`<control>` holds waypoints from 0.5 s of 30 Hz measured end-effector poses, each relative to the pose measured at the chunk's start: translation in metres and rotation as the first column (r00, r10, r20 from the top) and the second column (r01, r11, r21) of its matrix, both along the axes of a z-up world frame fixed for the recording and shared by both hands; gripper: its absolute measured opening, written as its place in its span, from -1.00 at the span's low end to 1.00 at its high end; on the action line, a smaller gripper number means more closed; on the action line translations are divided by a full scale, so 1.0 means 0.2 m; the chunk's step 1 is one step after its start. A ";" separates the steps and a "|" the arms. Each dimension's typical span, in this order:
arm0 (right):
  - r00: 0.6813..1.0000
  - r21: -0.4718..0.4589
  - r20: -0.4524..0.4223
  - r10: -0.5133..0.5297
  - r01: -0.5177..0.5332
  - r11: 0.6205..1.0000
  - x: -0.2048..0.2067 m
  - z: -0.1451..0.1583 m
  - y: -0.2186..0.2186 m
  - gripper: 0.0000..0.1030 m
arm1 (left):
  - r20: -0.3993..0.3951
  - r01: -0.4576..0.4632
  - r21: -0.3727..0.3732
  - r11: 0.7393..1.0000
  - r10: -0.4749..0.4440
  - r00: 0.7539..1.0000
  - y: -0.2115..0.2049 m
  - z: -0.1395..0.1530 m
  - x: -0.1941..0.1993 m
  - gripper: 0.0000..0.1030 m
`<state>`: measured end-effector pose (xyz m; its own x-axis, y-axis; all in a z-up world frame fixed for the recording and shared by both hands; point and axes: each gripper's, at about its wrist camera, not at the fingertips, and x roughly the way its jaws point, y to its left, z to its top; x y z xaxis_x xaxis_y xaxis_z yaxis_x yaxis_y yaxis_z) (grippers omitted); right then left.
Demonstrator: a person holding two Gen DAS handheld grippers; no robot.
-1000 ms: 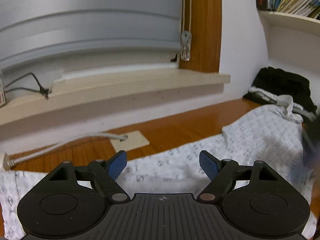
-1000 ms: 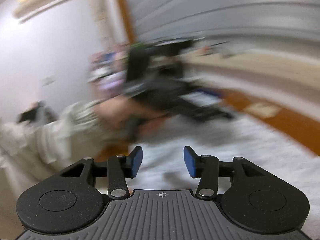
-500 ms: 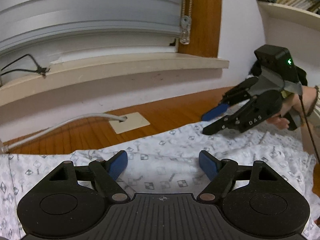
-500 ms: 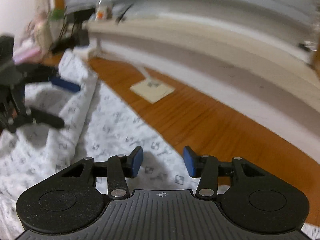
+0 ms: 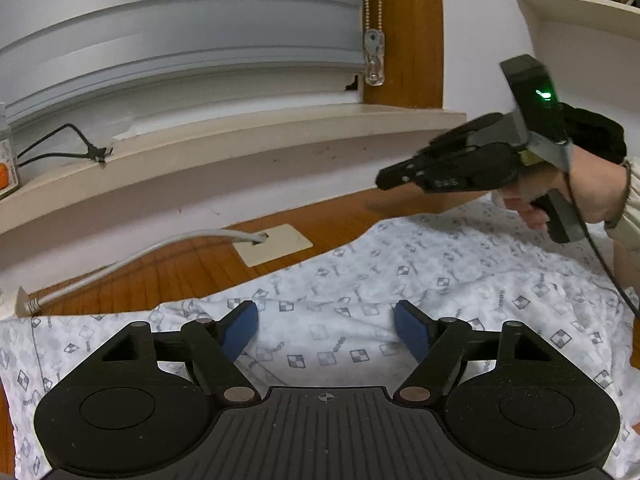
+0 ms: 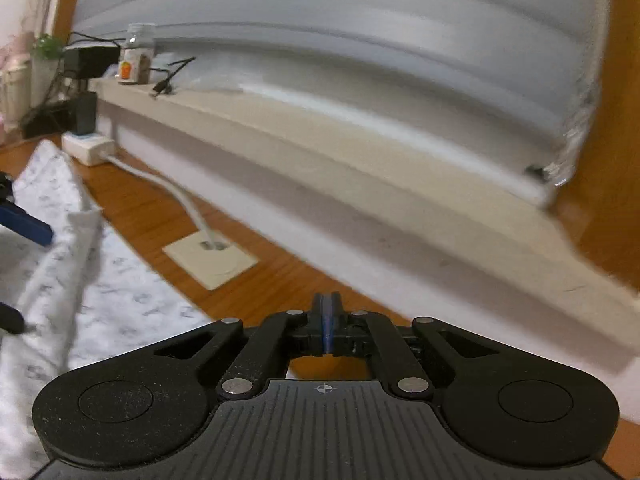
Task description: Fold clothes
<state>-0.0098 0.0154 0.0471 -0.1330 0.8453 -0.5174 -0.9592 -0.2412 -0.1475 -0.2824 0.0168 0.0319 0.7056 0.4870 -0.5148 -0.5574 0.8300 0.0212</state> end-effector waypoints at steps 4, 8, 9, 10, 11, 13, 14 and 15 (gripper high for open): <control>0.996 -0.067 -0.062 0.063 -0.068 0.995 0.05 0.01 -0.08 -0.48 | -0.069 0.007 -0.023 1.000 -0.008 0.998 0.02 -0.02 0.01 0.52; 0.994 -0.119 -0.098 0.048 -0.060 0.991 0.18 -0.01 -0.22 -0.28 | -0.081 0.019 -0.034 0.999 -0.021 0.997 0.02 -0.03 -0.02 0.52; 0.993 -0.126 -0.110 0.044 -0.058 0.990 0.21 -0.02 -0.26 -0.23 | -0.078 0.019 -0.032 0.999 -0.022 0.997 0.02 -0.03 -0.03 0.52; 0.992 -0.130 -0.120 0.042 -0.057 0.990 0.24 -0.03 -0.30 -0.14 | -0.077 0.019 -0.017 1.000 -0.021 0.997 0.01 -0.02 -0.03 0.52; 0.991 -0.130 -0.128 0.031 -0.048 0.990 0.28 -0.04 -0.33 -0.09 | -0.079 0.020 0.001 1.000 -0.019 0.997 0.00 -0.02 -0.03 0.52; 0.990 -0.132 -0.143 0.005 -0.024 0.991 0.33 -0.07 -0.39 -0.06 | -0.092 0.020 0.050 0.999 -0.015 0.996 -0.05 0.01 -0.01 0.53; 0.988 -0.137 -0.151 -0.008 -0.013 0.990 0.35 -0.09 -0.41 -0.06 | -0.094 0.025 0.067 0.997 -0.018 0.995 -0.07 0.03 0.01 0.53; 0.988 -0.139 -0.156 -0.016 -0.005 0.990 0.37 -0.11 -0.42 -0.05 | -0.083 0.043 0.070 0.997 -0.037 0.996 -0.10 0.05 0.03 0.53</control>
